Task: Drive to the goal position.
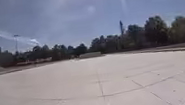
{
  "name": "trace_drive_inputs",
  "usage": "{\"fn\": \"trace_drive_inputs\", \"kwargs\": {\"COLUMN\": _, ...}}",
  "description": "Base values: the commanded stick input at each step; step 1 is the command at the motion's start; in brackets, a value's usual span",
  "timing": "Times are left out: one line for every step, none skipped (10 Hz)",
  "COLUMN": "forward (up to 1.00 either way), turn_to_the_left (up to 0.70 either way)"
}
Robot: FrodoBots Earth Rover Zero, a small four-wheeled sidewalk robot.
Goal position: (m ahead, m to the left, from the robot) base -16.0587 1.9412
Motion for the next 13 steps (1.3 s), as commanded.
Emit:
{"fn": "trace_drive_inputs", "kwargs": {"forward": 0.7, "turn_to_the_left": 0.0}}
{"fn": "trace_drive_inputs", "kwargs": {"forward": 0.7, "turn_to_the_left": 0.0}}
{"fn": "trace_drive_inputs", "kwargs": {"forward": 0.7, "turn_to_the_left": 0.0}}
{"fn": "trace_drive_inputs", "kwargs": {"forward": 0.7, "turn_to_the_left": 0.0}}
{"fn": "trace_drive_inputs", "kwargs": {"forward": 0.7, "turn_to_the_left": 0.0}}
{"fn": "trace_drive_inputs", "kwargs": {"forward": 0.7, "turn_to_the_left": 0.0}}
{"fn": "trace_drive_inputs", "kwargs": {"forward": 0.7, "turn_to_the_left": 0.0}}
{"fn": "trace_drive_inputs", "kwargs": {"forward": 0.7, "turn_to_the_left": 0.0}}
{"fn": "trace_drive_inputs", "kwargs": {"forward": 0.7, "turn_to_the_left": 0.0}}
{"fn": "trace_drive_inputs", "kwargs": {"forward": 0.7, "turn_to_the_left": 0.0}}
{"fn": "trace_drive_inputs", "kwargs": {"forward": 0.7, "turn_to_the_left": 0.0}}
{"fn": "trace_drive_inputs", "kwargs": {"forward": 0.7, "turn_to_the_left": 0.0}}
{"fn": "trace_drive_inputs", "kwargs": {"forward": 0.7, "turn_to_the_left": 0.0}}
